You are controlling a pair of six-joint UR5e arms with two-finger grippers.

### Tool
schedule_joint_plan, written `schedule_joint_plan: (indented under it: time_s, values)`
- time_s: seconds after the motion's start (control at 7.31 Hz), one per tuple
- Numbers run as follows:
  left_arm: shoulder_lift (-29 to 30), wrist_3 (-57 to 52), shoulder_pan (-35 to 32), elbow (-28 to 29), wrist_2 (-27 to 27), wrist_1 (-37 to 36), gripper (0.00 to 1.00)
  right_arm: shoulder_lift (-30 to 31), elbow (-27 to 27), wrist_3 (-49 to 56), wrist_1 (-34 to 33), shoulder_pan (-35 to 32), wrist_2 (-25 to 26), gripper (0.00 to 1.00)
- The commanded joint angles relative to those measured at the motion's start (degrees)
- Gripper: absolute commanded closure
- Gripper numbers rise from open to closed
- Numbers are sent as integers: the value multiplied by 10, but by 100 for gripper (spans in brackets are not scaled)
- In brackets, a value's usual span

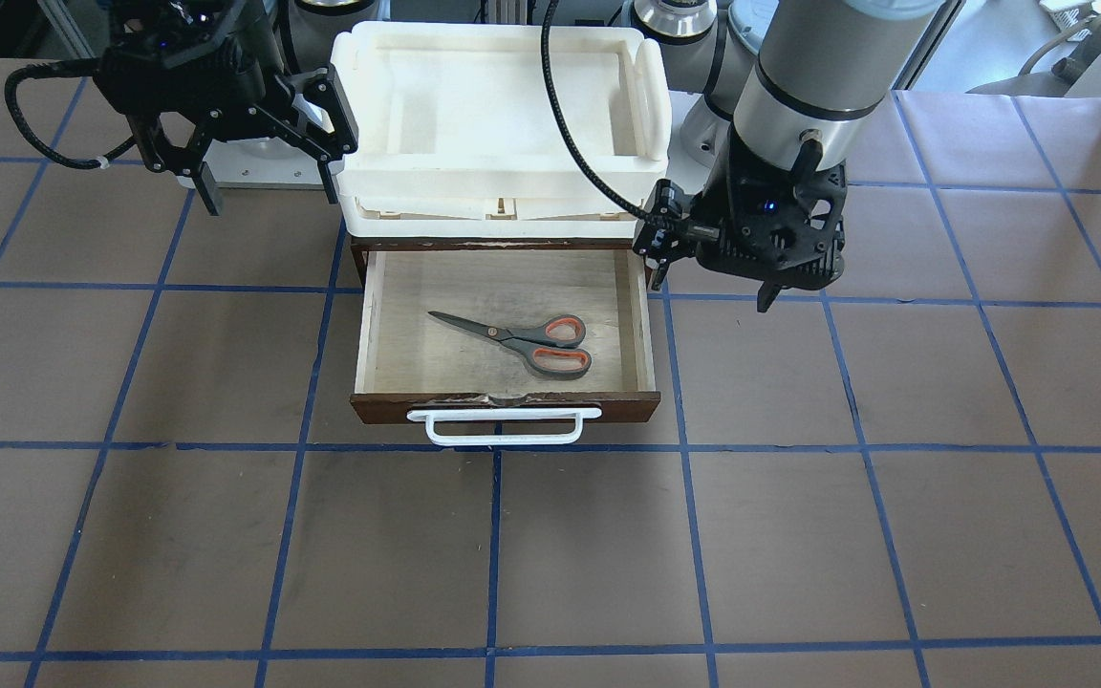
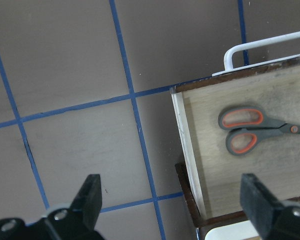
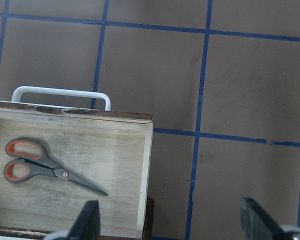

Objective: Put scissors in drawer and close it
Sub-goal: 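Raise the right gripper out of the drawer while the left arm moves toward the drawer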

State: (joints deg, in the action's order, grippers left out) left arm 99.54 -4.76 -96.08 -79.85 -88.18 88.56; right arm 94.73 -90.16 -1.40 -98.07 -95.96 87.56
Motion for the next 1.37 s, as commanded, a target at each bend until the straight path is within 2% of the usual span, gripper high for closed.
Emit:
schedule_joint_plan:
  time_s: [0.0,0.27,0.41,0.55,0.82,1.09,1.23]
  values:
    - [70,21,-31,14,1,-60,0,0,-7,-29,2,4,2,0]
    - [125,66,-62,33,0,-129,0,13,-12,-30,5,5,5,0]
    - [156,70,-62,66,1,-130,0,15,-12,-33,50,6,51,0]
    - [186,77,-65,85,1,-134,0,19,-12,-35,55,6,79,0]
    - [219,84,-67,88,2,-141,0,19,-13,-38,69,6,75,0]
    - [243,91,-77,89,4,-150,0,19,-13,-39,95,7,27,0]
    - [247,96,-84,90,6,-156,0,18,-13,-39,91,9,29,0]
